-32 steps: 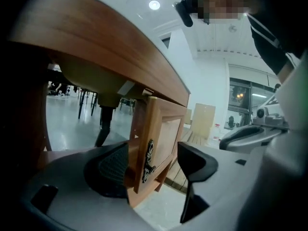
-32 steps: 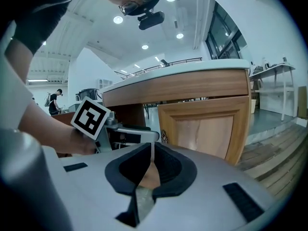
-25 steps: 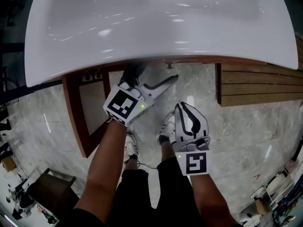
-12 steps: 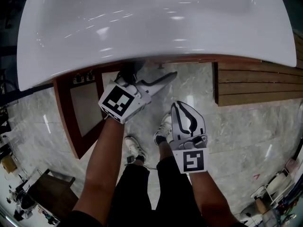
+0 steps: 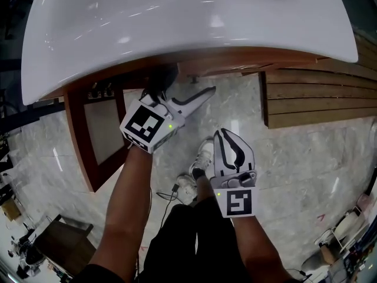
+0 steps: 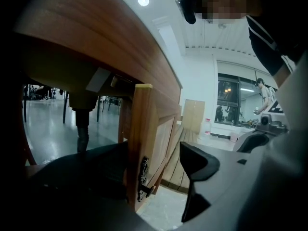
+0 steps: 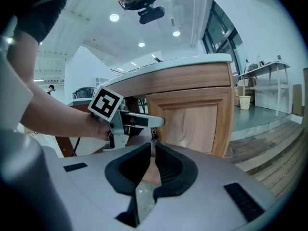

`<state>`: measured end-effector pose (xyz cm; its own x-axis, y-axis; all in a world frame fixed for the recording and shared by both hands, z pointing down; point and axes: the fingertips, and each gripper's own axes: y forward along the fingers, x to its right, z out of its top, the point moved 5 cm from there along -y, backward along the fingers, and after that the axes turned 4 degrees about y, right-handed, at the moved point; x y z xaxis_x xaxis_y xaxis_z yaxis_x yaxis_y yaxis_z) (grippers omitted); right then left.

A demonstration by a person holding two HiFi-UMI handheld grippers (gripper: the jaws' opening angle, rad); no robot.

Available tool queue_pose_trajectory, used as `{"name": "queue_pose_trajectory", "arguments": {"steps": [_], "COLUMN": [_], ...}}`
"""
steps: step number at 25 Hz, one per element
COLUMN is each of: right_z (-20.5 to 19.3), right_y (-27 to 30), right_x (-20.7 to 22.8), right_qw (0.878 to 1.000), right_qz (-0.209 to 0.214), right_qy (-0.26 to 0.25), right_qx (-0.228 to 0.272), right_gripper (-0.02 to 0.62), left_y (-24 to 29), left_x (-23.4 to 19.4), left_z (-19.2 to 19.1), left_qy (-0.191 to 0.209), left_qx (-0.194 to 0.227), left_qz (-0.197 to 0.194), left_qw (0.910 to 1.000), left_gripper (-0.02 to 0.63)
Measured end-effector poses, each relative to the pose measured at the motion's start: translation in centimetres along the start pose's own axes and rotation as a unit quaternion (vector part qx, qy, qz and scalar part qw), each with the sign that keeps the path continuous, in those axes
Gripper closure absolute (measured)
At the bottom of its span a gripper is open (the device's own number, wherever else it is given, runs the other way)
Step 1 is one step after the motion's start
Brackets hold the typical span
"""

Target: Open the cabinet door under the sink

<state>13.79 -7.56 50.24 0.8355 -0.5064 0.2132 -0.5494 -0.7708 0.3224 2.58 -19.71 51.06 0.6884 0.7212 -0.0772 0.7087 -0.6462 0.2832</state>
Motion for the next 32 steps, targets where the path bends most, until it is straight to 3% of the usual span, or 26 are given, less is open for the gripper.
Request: {"name": "queue_pose_trajectory", "arguments": {"steps": [22, 32], "right_z": [-0.1, -0.2], "right_y": [-15.3, -18.9], "right_x": [-2.0, 0.0], "right_qw": [0.997, 0.997], "right_qz": [-0.063, -0.071], "right_qy": [-0.004, -0.005], "right_qx": [0.037, 0.026], "right_gripper": [0.563, 0.563], "left_y": [-2.4, -1.9], "left_x": [12.1, 15.0], "left_z": [-1.7, -1.7], "left_qy": [0.008, -0.015], "left_qx": [-0.049, -0.04], "left_qz": [-0.01, 0.017], "left_qw": [0.9987, 0.9989], "left_gripper": [0.262, 0.264]}}
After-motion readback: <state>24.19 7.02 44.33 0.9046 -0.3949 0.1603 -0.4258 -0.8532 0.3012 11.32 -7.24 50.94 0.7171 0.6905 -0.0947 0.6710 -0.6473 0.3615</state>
